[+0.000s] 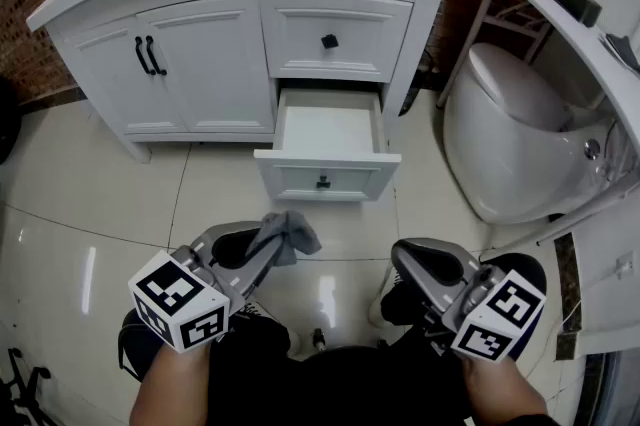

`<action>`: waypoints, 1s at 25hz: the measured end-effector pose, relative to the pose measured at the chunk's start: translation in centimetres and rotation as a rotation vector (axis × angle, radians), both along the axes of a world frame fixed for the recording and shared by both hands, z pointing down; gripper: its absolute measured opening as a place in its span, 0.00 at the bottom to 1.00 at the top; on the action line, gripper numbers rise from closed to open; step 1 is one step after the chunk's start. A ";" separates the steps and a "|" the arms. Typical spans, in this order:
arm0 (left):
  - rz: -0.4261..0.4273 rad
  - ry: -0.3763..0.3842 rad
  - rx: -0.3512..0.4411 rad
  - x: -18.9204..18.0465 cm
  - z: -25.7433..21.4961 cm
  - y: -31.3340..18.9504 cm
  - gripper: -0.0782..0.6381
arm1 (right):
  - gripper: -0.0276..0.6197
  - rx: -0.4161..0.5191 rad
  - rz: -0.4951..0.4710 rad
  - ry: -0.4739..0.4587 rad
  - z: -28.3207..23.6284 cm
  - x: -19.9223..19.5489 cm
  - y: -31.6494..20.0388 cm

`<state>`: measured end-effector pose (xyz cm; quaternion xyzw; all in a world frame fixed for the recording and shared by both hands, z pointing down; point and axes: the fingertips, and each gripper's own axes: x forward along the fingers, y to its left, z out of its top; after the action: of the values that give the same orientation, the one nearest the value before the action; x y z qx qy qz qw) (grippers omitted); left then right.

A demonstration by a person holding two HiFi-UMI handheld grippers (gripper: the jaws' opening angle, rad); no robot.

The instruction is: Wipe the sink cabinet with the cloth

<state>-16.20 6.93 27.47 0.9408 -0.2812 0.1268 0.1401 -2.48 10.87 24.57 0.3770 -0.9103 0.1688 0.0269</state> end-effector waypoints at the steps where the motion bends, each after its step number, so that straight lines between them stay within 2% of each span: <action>1: 0.003 0.000 0.003 0.0 0.0 0.0 0.16 | 0.05 0.001 -0.001 0.002 0.0 0.0 0.0; 8: 0.001 0.001 0.007 -0.1 -0.1 0.0 0.16 | 0.05 0.003 -0.004 0.015 0.0 0.0 -0.5; 12: -0.003 -0.003 0.001 -0.2 0.1 -0.1 0.16 | 0.05 0.020 -0.014 0.060 -0.7 0.2 -1.2; 18: -0.006 -0.013 -0.017 0.0 0.9 -0.8 0.16 | 0.05 0.061 -0.098 0.230 -1.1 -0.3 -3.5; 22: -0.006 -0.018 -0.016 0.8 1.1 -1.5 0.16 | 0.05 0.071 -0.151 0.271 -1.9 -0.5 -5.7; 25: -0.007 -0.012 -0.006 1.4 1.2 -2.4 0.16 | 0.05 0.073 -0.196 0.266 -2.5 -0.9 -7.2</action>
<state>-14.80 4.51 28.65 0.9387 -0.2849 0.1328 0.1414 -3.36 3.62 22.12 0.3060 -0.9367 0.0809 0.1496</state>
